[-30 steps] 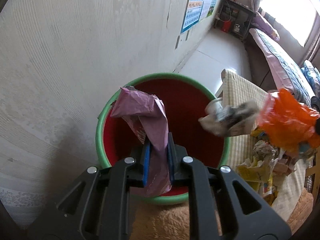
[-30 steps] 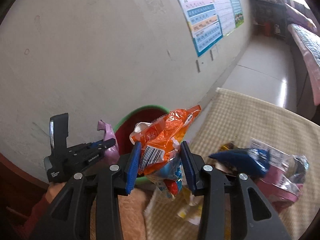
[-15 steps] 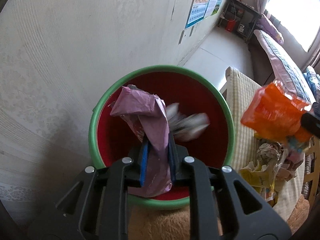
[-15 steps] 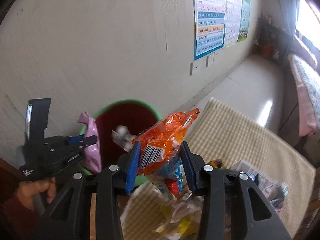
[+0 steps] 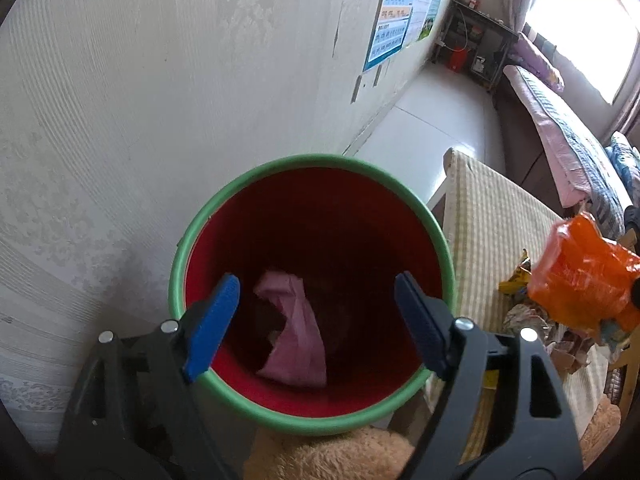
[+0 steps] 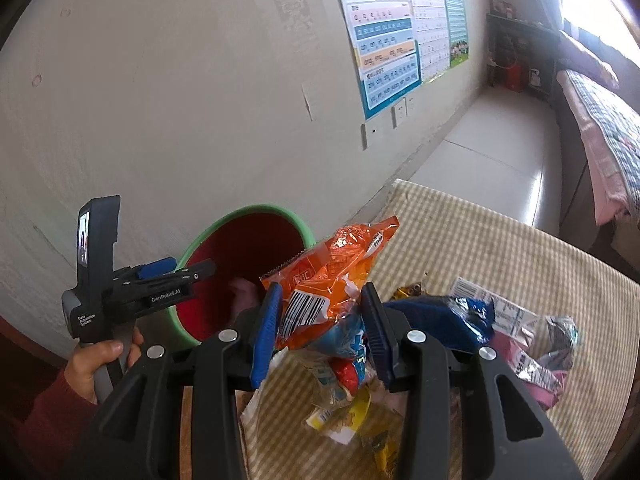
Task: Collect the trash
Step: 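Grasp the crumpled paper wrapper from the pile with the left gripper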
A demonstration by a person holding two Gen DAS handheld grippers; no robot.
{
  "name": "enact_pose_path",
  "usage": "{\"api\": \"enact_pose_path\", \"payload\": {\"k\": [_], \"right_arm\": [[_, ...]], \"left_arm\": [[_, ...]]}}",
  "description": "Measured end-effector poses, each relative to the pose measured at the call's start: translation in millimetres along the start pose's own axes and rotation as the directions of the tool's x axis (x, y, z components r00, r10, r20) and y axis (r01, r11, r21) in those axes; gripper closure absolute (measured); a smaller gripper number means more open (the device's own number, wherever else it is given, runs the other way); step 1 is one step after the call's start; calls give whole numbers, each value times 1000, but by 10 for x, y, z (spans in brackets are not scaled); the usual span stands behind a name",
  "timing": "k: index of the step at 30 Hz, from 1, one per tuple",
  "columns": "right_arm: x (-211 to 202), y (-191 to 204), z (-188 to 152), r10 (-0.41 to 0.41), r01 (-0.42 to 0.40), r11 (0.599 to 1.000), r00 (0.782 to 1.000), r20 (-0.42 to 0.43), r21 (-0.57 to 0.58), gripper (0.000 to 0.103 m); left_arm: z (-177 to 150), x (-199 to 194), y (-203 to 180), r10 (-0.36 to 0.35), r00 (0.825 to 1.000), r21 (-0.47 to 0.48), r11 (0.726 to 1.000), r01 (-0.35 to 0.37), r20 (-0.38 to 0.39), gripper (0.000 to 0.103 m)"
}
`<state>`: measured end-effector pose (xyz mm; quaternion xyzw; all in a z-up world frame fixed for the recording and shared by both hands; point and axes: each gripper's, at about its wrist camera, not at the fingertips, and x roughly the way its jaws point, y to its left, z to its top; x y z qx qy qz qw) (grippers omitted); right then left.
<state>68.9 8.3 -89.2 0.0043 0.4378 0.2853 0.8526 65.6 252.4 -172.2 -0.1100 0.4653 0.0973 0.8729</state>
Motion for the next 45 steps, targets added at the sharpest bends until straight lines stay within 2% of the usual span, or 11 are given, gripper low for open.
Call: {"api": "enact_pose_path", "payload": {"k": [6,10,15,19,22,25,33,36,38,41,45], "right_arm": [[-264,-111,-80,7,-9,999,999,46,31,63],[-452,-226,-178,-6,3,998,998,65,55,63],[-670,-390,-371,-49,40,994,995,87,100,63],[-797,-537,-500,-70,56,988,993,91,141,63],[-862,-634,-590,-82,66,982,993,89,174,63],[-922,-708,-676,-92,73,977,992,87,199,63],[-960,-805,-762,-81,56,968,993,91,245,63],[-972,-821,-766,-76,50,967,993,94,250,63],[-985,-828,-777,-75,48,966,992,97,254,63],[-999,-838,-778,-74,46,965,992,100,259,63],[-1033,-857,-778,-74,44,963,992,105,266,63]], "left_arm": [[-101,-181,-200,-21,1000,36,999,21,18,26],[-250,-300,-425,-83,997,43,996,83,2,26],[-565,-310,-890,-219,973,66,972,224,-78,26],[-731,-158,-1231,-259,955,105,956,275,-148,26],[-764,-28,-1361,-245,952,108,958,267,-181,30],[-704,-24,-1423,-232,960,110,962,251,-160,31],[-468,205,-1580,-239,952,133,955,266,-192,33],[-433,308,-1604,-238,946,129,954,270,-220,47],[-435,388,-1615,-245,937,122,952,281,-249,65],[-455,396,-1599,-244,935,121,952,282,-258,81],[-438,199,-1570,-251,944,113,954,279,-213,89]]}}
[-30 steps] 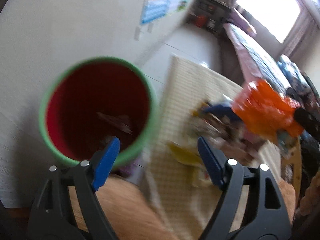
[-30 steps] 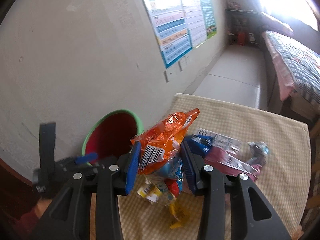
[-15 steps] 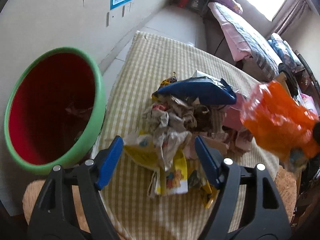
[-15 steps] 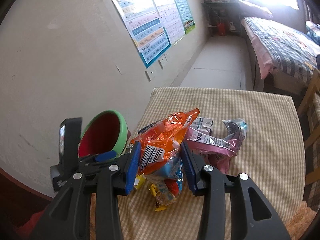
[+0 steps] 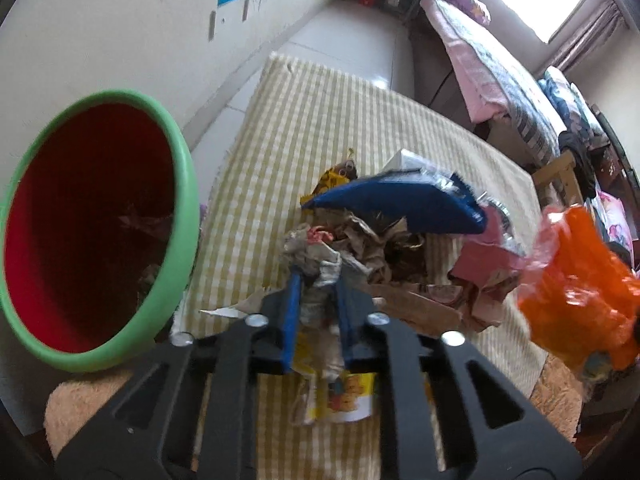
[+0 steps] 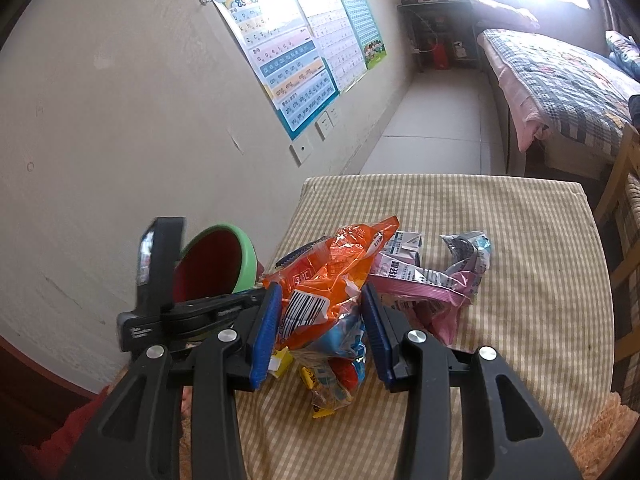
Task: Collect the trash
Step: 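Grasp the crumpled paper wrapper from the pile with the left gripper, then drop the paper wrapper in the bucket while the right drops the orange bag in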
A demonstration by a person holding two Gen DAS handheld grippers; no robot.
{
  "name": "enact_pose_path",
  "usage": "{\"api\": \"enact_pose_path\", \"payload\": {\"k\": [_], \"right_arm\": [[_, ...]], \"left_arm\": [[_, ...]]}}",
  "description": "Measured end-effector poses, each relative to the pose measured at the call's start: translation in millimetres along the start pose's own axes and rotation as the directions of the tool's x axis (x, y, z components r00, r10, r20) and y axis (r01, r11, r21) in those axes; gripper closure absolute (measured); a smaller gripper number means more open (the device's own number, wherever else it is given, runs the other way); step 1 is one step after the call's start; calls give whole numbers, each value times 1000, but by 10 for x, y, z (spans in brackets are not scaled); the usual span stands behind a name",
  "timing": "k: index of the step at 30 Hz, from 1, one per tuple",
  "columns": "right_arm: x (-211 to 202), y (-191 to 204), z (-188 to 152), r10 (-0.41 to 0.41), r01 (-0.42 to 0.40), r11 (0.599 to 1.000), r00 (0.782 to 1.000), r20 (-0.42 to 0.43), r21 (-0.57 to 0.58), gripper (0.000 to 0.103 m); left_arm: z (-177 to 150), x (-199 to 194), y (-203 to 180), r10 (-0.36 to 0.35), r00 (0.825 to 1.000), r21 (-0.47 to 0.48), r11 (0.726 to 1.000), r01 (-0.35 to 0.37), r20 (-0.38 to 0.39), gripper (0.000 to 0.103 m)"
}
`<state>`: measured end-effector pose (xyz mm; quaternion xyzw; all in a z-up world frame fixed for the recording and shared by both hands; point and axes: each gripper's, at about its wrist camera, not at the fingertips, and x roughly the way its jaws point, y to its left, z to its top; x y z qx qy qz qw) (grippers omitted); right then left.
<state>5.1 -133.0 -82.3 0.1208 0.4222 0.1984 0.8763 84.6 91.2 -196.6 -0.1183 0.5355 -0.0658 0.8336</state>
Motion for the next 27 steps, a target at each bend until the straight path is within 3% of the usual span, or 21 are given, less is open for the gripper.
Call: {"api": "enact_pose_path", "payload": {"k": [10,14,20,27], "right_arm": [[-119,44,36,-2,2,1000,1000,27,-17,63],[-158,93,71,6,-5,1000,999,41,-30,63],[-26,290,182,50,-47,997,998,34,-68,63],[450,742,377,170,-172,981,985,-23,-95,63]], "left_arm": [[-43,-770,-170,-7,982,19,1000,4,188,90],[-66,-997,-86,30,970,3,999,-31,241,90],[-80,-1133,220,136,955,-39,991,-130,263,90],[-92,-1200,841,213,945,-157,971,-178,248,90]]}}
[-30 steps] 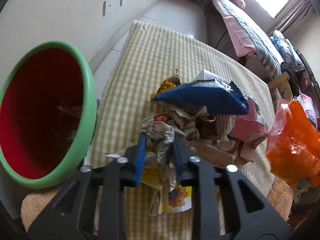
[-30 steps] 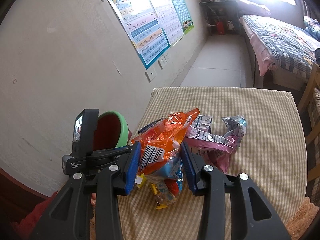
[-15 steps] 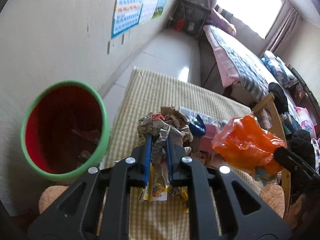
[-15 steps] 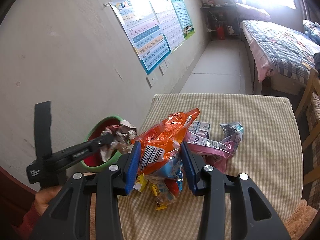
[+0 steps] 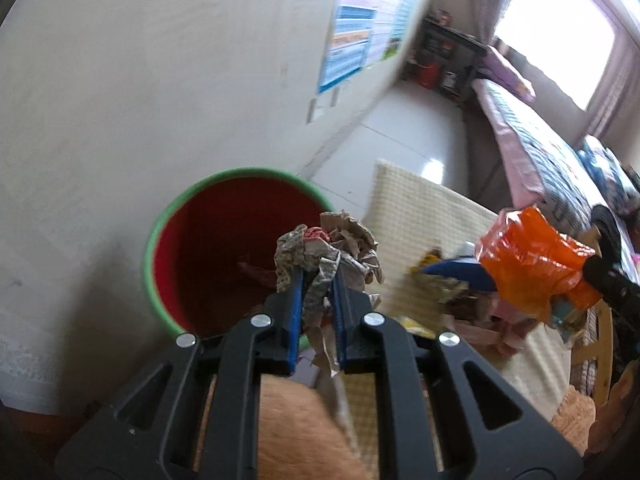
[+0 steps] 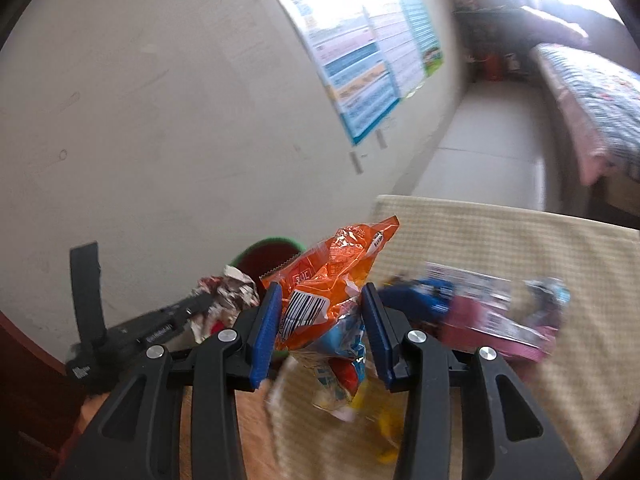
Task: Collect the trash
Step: 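Drop the paper wrapper in the bucket while the right drops the orange bag in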
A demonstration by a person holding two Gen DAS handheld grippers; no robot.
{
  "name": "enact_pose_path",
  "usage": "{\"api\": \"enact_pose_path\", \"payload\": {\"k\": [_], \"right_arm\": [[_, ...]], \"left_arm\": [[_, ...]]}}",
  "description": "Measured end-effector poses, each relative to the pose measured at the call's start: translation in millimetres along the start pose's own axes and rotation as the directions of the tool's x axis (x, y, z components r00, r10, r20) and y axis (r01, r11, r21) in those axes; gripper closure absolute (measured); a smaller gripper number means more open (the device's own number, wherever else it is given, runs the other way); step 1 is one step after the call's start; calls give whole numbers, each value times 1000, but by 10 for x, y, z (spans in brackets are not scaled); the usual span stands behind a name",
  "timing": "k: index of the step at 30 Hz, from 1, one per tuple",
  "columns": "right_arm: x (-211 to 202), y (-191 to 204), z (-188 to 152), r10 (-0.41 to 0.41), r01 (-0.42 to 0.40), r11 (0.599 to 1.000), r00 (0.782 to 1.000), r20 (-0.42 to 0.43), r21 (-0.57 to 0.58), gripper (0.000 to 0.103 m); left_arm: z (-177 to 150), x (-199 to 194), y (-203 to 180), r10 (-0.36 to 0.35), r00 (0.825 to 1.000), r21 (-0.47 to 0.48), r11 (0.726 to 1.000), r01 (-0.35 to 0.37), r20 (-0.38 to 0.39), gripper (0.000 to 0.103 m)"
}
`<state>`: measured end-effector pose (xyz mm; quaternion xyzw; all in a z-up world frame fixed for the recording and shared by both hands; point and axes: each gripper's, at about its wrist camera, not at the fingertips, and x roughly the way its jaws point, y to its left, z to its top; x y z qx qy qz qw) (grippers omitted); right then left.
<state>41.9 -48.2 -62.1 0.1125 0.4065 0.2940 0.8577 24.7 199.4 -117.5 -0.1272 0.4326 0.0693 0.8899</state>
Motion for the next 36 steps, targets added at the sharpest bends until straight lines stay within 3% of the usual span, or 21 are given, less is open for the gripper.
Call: {"api": "enact_pose_path", "payload": {"k": [5,11,20,22,25,26,32,36], "right_arm": [[516,298,171,69,-69,998,995,-67,-7,63],[1112,527,261,90,-90,996,985,-150,4,63],[1424,681,231,73,-79,997,980,-185,-26,62],[1438,689,218,78,-84,996,979,-187,-27,61],[1442,696,207,80,-87,996,979,-187,-28,55],[1436,686,208,80,-87,996,980,-185,-30,55],[1151,516,220,87,-88,996,986,-141,-5,55],[738,257,181,32,-34,999,996,-85,-15,55]], "left_arm": [[38,114,365,43,999,-55,997,-44,-19,90],[39,292,669,71,996,-102,992,-75,-50,90],[-9,405,800,74,995,-116,990,-81,-70,90],[13,419,793,83,995,-116,989,-90,-63,86],[10,403,806,83,995,-133,987,-89,-49,56],[2,398,811,86,995,-136,986,-91,-43,52],[-30,338,756,87,996,-165,982,-92,-38,50],[-47,271,505,61,998,-154,986,-63,-14,49]]}}
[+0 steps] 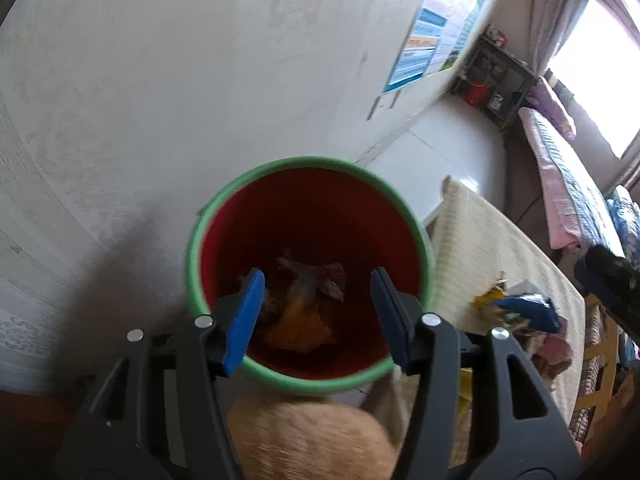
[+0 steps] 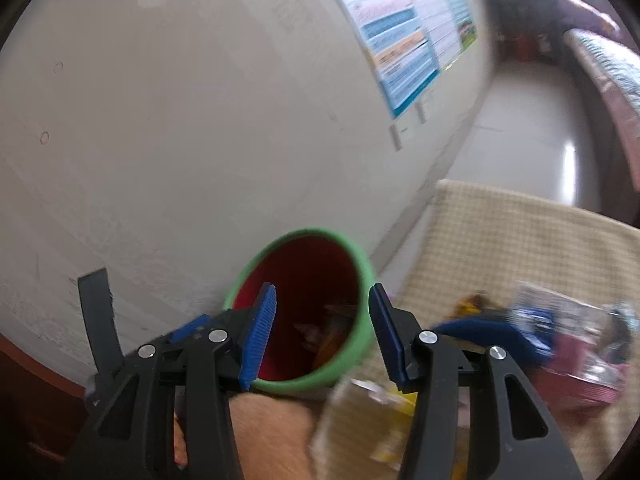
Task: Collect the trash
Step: 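Drop the paper wrapper in the bucket while the right drops the orange bag in, then grasp the silver-blue wrapper with the right gripper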
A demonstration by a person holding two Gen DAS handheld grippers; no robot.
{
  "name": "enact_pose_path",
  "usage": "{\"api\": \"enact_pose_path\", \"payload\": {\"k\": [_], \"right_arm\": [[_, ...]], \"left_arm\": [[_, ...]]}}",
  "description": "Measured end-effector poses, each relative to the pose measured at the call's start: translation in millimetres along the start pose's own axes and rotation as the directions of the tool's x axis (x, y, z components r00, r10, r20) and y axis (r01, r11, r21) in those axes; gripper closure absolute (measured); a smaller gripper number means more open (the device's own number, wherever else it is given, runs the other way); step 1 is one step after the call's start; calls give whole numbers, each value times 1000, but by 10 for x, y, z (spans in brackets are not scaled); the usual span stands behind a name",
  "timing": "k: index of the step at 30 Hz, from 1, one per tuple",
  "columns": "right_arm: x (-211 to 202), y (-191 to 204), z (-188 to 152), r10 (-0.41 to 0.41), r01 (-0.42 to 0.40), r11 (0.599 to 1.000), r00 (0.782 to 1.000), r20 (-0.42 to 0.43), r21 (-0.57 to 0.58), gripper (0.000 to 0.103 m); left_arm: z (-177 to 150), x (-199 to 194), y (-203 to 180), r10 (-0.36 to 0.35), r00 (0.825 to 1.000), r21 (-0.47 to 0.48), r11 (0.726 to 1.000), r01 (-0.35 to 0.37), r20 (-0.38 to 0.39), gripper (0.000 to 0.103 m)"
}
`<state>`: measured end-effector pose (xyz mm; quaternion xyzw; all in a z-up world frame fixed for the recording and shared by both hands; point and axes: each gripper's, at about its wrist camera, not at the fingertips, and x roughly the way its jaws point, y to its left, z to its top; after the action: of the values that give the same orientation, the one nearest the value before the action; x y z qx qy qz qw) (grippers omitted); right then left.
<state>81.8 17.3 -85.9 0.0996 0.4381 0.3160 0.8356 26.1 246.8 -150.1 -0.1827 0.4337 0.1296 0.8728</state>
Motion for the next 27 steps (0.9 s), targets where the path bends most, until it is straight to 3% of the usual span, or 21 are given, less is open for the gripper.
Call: {"api": "enact_pose_path", "payload": {"k": [7,15,27], "right_arm": [[-643,-448,-413,-145,145,989,989,34,-2,54],[-915,-900,-994,-224,224,970,974,-14,95,54],[-1200,-1219,-1219,-247,243,955,969,6,172,54]], "left_arm": [[-253,-14,-613,-87,995,83,993,90,-38,46],[-753,162,-1167,-146,970,167,970,179,-195,46],[-985,579,-1435,-80,958,189,973,135,-275,46]]}}
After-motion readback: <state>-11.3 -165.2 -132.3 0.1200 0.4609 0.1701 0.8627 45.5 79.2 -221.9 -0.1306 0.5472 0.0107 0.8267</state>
